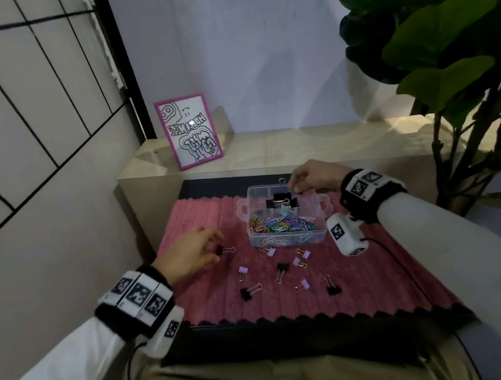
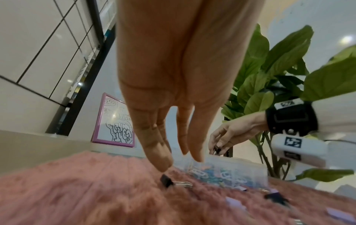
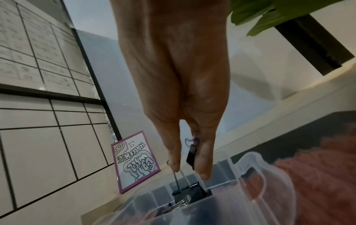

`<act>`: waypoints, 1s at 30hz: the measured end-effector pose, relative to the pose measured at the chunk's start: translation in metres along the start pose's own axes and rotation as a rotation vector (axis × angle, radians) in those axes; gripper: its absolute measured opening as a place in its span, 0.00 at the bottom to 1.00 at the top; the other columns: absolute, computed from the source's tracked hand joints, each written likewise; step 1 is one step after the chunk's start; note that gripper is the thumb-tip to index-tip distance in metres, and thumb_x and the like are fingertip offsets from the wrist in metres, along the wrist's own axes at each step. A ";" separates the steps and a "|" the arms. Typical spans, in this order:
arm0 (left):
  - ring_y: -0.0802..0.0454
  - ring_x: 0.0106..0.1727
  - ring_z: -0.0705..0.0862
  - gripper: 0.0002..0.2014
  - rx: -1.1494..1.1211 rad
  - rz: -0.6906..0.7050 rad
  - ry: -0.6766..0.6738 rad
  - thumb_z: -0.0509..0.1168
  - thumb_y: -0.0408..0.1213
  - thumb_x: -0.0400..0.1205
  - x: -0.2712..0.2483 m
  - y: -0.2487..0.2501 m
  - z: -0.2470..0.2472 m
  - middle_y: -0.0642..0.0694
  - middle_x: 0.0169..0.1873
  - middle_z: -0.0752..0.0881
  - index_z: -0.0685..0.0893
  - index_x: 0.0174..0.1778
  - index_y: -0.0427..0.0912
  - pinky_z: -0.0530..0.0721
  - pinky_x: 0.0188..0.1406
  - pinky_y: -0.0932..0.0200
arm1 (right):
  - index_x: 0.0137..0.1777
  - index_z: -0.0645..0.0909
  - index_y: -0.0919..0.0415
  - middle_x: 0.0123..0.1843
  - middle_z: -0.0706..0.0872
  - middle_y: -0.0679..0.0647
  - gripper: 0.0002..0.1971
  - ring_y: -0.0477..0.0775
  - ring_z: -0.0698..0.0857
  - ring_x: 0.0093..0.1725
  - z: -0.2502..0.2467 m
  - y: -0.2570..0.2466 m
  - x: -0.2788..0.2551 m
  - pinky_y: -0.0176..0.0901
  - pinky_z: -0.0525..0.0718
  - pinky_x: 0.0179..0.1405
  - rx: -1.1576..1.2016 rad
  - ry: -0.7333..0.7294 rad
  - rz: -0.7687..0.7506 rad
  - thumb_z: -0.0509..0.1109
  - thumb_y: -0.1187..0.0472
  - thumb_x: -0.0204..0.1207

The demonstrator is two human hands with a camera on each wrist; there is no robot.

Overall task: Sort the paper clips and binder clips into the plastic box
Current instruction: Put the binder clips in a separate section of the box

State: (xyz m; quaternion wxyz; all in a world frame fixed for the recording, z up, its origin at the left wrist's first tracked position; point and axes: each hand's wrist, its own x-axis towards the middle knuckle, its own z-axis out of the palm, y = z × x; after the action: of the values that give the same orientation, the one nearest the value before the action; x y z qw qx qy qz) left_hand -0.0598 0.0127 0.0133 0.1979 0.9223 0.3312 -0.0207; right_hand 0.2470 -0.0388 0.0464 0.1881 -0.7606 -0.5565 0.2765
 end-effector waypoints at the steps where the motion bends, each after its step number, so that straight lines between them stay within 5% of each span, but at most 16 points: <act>1: 0.46 0.60 0.76 0.28 0.030 -0.008 -0.029 0.70 0.42 0.75 0.006 0.000 0.001 0.37 0.62 0.75 0.71 0.70 0.43 0.73 0.62 0.57 | 0.54 0.84 0.65 0.47 0.85 0.55 0.10 0.50 0.83 0.44 0.000 -0.001 -0.003 0.35 0.78 0.43 -0.069 0.032 -0.030 0.68 0.71 0.74; 5: 0.41 0.65 0.71 0.42 0.096 -0.071 -0.201 0.72 0.58 0.68 0.021 0.011 0.007 0.37 0.65 0.69 0.64 0.74 0.44 0.73 0.65 0.55 | 0.54 0.85 0.64 0.57 0.87 0.58 0.10 0.55 0.84 0.56 0.003 -0.006 -0.024 0.41 0.79 0.51 -0.183 0.123 -0.168 0.65 0.70 0.76; 9: 0.37 0.67 0.70 0.46 0.177 -0.108 -0.274 0.69 0.66 0.66 0.029 0.025 0.018 0.35 0.68 0.65 0.61 0.73 0.43 0.75 0.67 0.43 | 0.53 0.85 0.67 0.53 0.87 0.57 0.13 0.48 0.82 0.48 0.012 -0.007 -0.056 0.16 0.73 0.37 -0.167 0.090 -0.290 0.62 0.63 0.76; 15: 0.37 0.57 0.78 0.28 0.171 0.017 -0.237 0.69 0.49 0.75 0.034 0.034 0.024 0.32 0.60 0.76 0.69 0.61 0.33 0.76 0.51 0.54 | 0.50 0.84 0.68 0.48 0.88 0.57 0.06 0.39 0.81 0.40 0.047 0.008 -0.099 0.18 0.76 0.44 -0.161 -0.063 -0.429 0.68 0.69 0.76; 19: 0.37 0.54 0.81 0.15 0.166 0.094 -0.230 0.65 0.36 0.78 0.034 0.034 0.024 0.31 0.54 0.82 0.73 0.57 0.32 0.75 0.47 0.53 | 0.57 0.79 0.61 0.54 0.83 0.55 0.10 0.52 0.81 0.54 0.071 0.015 -0.105 0.47 0.81 0.53 -0.423 -0.042 -0.361 0.65 0.63 0.77; 23: 0.42 0.50 0.81 0.10 0.134 0.091 -0.295 0.64 0.31 0.78 0.038 0.031 0.019 0.36 0.51 0.83 0.77 0.54 0.33 0.76 0.39 0.61 | 0.64 0.74 0.60 0.60 0.79 0.56 0.14 0.55 0.77 0.61 0.089 0.006 -0.108 0.47 0.78 0.49 -0.589 -0.038 -0.383 0.63 0.59 0.79; 25: 0.49 0.40 0.81 0.04 -0.051 0.057 -0.323 0.65 0.27 0.77 0.040 0.025 0.018 0.41 0.42 0.82 0.78 0.42 0.40 0.79 0.30 0.69 | 0.62 0.74 0.61 0.58 0.78 0.57 0.14 0.55 0.77 0.59 0.094 0.002 -0.104 0.46 0.73 0.43 -0.609 -0.017 -0.381 0.64 0.58 0.79; 27: 0.55 0.32 0.81 0.12 -0.289 0.011 -0.361 0.66 0.22 0.76 0.039 0.015 0.015 0.45 0.34 0.80 0.76 0.34 0.43 0.83 0.28 0.70 | 0.60 0.75 0.61 0.56 0.77 0.57 0.13 0.55 0.77 0.56 0.097 0.000 -0.100 0.45 0.71 0.40 -0.585 -0.019 -0.343 0.67 0.59 0.77; 30: 0.59 0.29 0.85 0.11 -0.548 -0.034 -0.395 0.64 0.19 0.76 0.032 0.001 0.008 0.43 0.34 0.81 0.78 0.36 0.40 0.85 0.31 0.70 | 0.50 0.77 0.62 0.49 0.74 0.55 0.06 0.53 0.75 0.52 0.102 0.005 -0.096 0.45 0.72 0.43 -0.441 -0.032 -0.337 0.69 0.64 0.74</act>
State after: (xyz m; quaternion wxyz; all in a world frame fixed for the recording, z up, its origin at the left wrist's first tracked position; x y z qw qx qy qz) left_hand -0.0334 0.0279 0.0011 0.4985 0.8074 0.2950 -0.1123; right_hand 0.1646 -0.1334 -0.0158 0.0527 -0.6756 -0.7246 0.1255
